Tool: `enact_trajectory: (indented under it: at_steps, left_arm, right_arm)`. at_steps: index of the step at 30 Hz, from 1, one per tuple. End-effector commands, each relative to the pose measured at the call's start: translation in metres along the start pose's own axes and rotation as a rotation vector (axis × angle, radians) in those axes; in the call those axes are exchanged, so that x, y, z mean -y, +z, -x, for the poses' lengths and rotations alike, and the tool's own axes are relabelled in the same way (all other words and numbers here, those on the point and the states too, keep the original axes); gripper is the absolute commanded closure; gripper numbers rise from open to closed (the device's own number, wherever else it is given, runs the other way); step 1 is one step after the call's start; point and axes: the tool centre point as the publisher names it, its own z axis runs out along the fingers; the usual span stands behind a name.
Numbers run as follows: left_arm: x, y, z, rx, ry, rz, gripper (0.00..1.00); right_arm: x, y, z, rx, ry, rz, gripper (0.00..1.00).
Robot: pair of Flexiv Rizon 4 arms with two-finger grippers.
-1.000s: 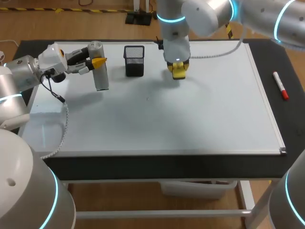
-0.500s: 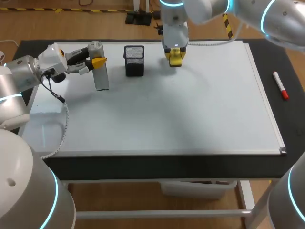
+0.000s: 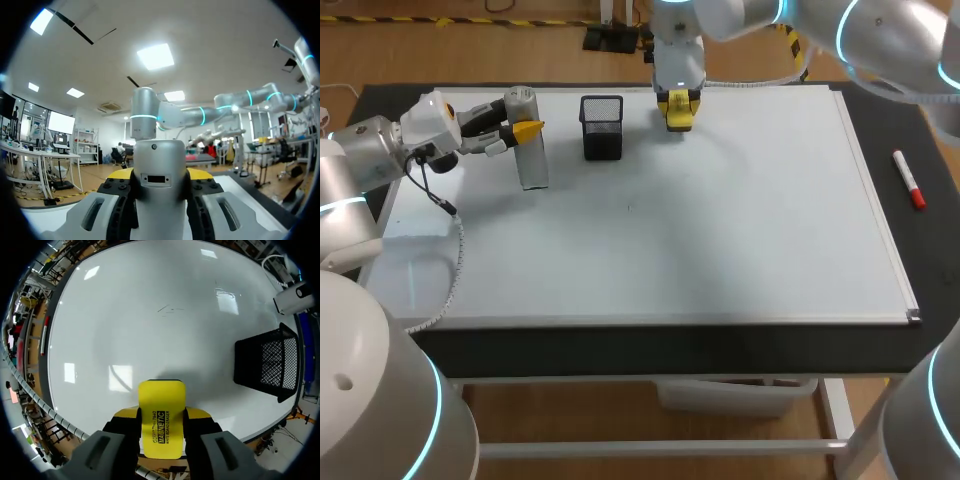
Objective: Pick up the inspection probe, press it on each red-marked spot on the whiteboard one by one, put down the probe, pick up the eraser, and wipe off all the red marks.
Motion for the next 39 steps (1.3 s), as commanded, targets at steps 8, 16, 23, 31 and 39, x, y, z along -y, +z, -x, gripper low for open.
enact_trajectory:
  at_steps: [8,16,23,31,39]
  left_arm:
    - [0.000,0.001,0.000,0.002,0.002,-0.001,1.00]
    - [0.000,0.001,0.000,0.002,0.002,-0.001,1.00]
    - [0.000,0.001,0.000,0.002,0.002,-0.001,1.00]
    - [0.000,0.001,0.000,0.002,0.002,-0.001,1.00]
    - [0.000,0.001,0.000,0.002,0.002,-0.001,1.00]
  right_arm:
    - [0.011,0.016,0.003,0.001,0.004,0.078,1.00]
    - [0.009,0.018,0.004,-0.010,0.001,0.077,1.00]
    - [0.004,0.017,0.003,-0.010,0.005,0.074,1.00]
    - [-0.002,0.011,-0.001,-0.029,0.030,0.070,0.00]
    - [-0.010,-0.002,-0.018,-0.008,0.092,0.046,0.00]
